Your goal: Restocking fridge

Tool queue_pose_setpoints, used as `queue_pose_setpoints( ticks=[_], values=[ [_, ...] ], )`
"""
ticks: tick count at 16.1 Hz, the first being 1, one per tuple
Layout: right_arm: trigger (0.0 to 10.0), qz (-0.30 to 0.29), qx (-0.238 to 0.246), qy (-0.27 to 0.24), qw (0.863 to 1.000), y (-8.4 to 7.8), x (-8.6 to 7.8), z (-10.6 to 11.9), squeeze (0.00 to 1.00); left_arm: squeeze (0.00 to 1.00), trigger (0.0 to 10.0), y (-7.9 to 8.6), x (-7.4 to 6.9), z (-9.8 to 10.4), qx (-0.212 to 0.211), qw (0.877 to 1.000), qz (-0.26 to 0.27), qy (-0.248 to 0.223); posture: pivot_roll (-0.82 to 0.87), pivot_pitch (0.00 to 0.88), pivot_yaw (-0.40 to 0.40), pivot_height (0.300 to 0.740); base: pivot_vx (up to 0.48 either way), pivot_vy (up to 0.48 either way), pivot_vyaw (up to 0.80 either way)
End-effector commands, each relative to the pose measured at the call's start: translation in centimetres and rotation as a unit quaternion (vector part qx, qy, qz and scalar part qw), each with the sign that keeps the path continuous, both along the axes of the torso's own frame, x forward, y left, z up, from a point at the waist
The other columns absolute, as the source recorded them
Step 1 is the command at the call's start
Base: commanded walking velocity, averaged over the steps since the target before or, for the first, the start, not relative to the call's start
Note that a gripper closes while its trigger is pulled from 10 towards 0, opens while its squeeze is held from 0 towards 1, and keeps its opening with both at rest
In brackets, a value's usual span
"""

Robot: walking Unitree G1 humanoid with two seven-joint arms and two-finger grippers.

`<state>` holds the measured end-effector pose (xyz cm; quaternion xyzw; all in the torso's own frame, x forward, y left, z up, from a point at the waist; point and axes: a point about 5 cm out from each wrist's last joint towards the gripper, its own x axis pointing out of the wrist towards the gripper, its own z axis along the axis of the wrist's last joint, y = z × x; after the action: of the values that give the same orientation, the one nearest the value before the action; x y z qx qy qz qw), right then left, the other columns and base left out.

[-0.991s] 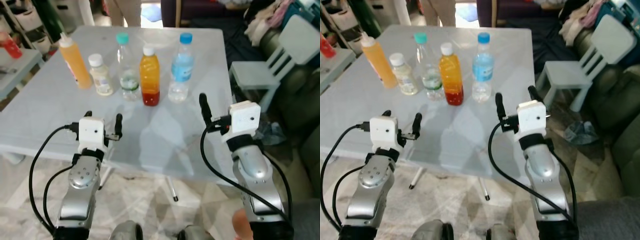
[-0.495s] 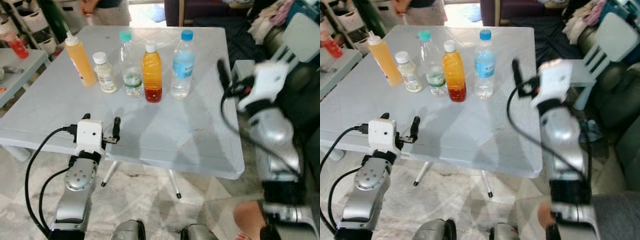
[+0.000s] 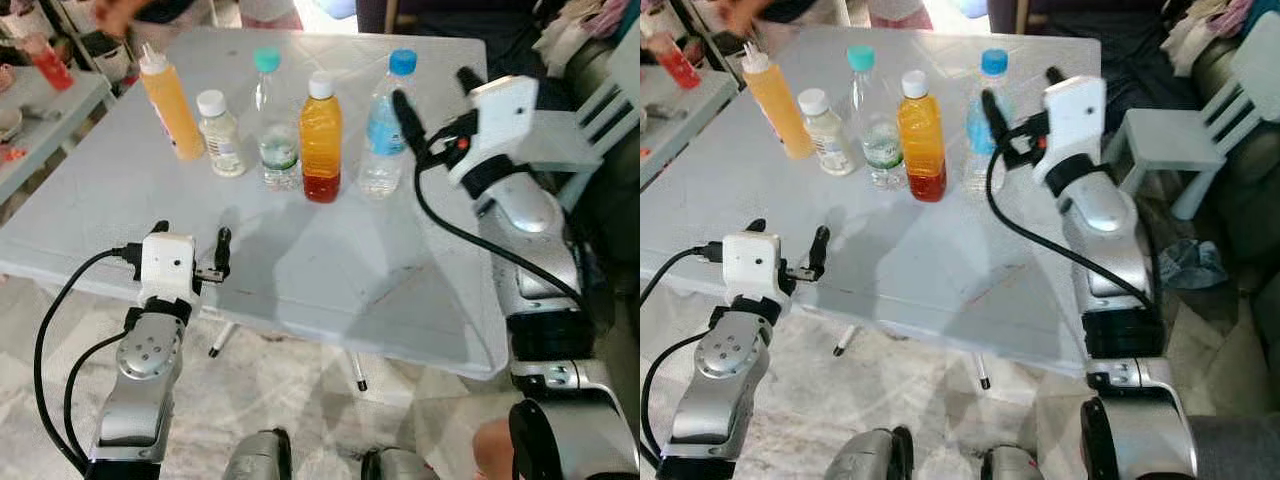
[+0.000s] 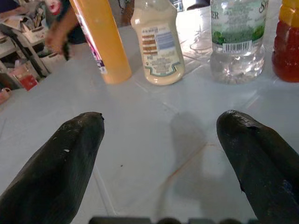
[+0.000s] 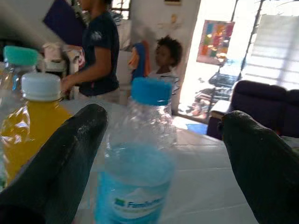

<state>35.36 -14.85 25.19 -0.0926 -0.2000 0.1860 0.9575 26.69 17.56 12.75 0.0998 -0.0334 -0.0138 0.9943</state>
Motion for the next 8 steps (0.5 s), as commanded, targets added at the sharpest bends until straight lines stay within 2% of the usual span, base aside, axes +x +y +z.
queue_pose_setpoints(
  ticks=[1, 4, 6, 8],
  values=[
    [10.0, 0.019, -0.003, -0.010, 1.000, 0.7, 0.2, 0.9, 0.00, 0.00, 10.0, 0.4, -0.3, 0.1, 0.007, 1.000, 0.003, 0.003, 0.08, 0.151, 0.087, 0.740, 0.000, 0.000, 0.00],
    [10.0, 0.038, -0.016, 0.001, 0.999, 1.3, 0.6, 1.0, 0.00, 0.00, 10.0, 0.5, -0.3, 0.0, 0.007, 1.000, 0.002, 0.007, 0.08, 0.153, 0.081, 0.740, 0.000, 0.000, 0.00],
    [10.0, 0.038, -0.008, 0.012, 0.999, 1.0, 1.1, 1.1, 0.00, 0.00, 10.0, 0.3, -0.4, -0.1, 0.008, 1.000, -0.001, 0.010, 0.08, 0.156, 0.082, 0.740, 0.000, 0.000, 0.00],
    [10.0, 0.040, -0.009, 0.009, 0.999, 0.8, 1.5, 1.7, 0.00, 0.00, 10.0, -0.4, -1.1, -0.6, 0.009, 1.000, -0.014, 0.021, 0.08, 0.156, 0.086, 0.740, 0.000, 0.000, 0.00]
  ],
)
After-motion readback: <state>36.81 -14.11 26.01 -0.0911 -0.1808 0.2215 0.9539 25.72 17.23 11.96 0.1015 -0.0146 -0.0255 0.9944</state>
